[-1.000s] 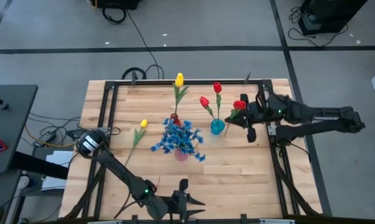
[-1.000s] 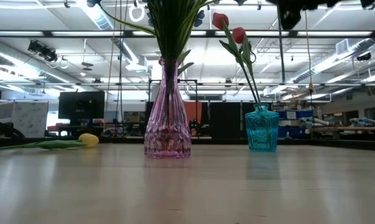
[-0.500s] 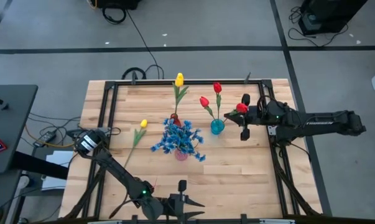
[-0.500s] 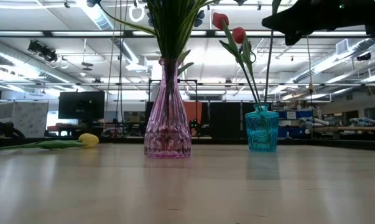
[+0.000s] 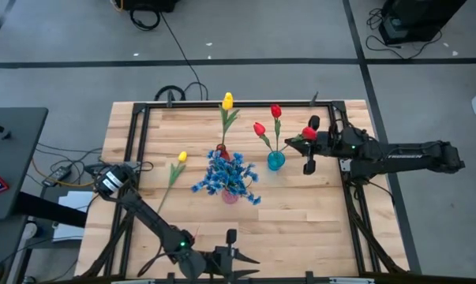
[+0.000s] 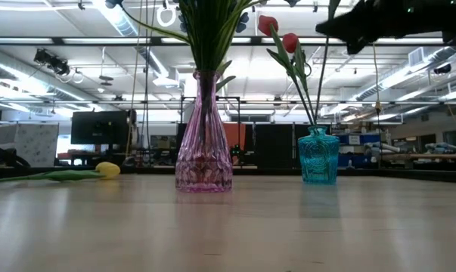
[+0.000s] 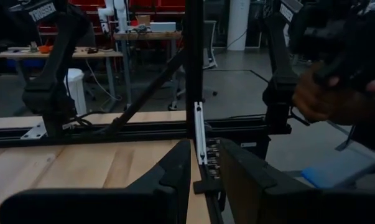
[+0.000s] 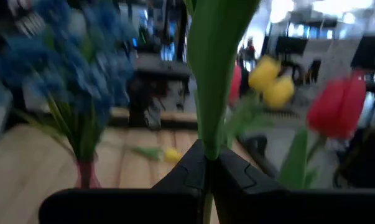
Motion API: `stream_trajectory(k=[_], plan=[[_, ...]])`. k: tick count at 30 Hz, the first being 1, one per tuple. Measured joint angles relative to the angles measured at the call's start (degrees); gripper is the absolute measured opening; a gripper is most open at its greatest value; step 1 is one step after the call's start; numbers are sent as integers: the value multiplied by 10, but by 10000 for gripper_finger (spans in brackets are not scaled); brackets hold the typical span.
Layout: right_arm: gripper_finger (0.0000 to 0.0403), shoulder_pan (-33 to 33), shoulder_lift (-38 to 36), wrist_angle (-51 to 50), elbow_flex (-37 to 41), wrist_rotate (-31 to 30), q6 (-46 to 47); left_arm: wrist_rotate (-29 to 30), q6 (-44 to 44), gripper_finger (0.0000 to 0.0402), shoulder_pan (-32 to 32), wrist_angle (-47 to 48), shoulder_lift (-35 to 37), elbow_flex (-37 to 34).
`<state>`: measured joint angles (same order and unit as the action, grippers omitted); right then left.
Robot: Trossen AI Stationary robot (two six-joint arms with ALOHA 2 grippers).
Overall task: Sort flowers into vase by color
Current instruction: Put the red tulip into the blue transparent vase
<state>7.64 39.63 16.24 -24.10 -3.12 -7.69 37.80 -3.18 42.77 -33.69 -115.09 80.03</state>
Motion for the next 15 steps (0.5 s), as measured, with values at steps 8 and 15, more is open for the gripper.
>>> stream_trajectory(k=[8,15], plan=[[25,7,45,-30,0,3,16,0,1,91,5,0,0,0],[25,8,111,-35,0,-2,19,5,0,91,5,-13,1,0]])
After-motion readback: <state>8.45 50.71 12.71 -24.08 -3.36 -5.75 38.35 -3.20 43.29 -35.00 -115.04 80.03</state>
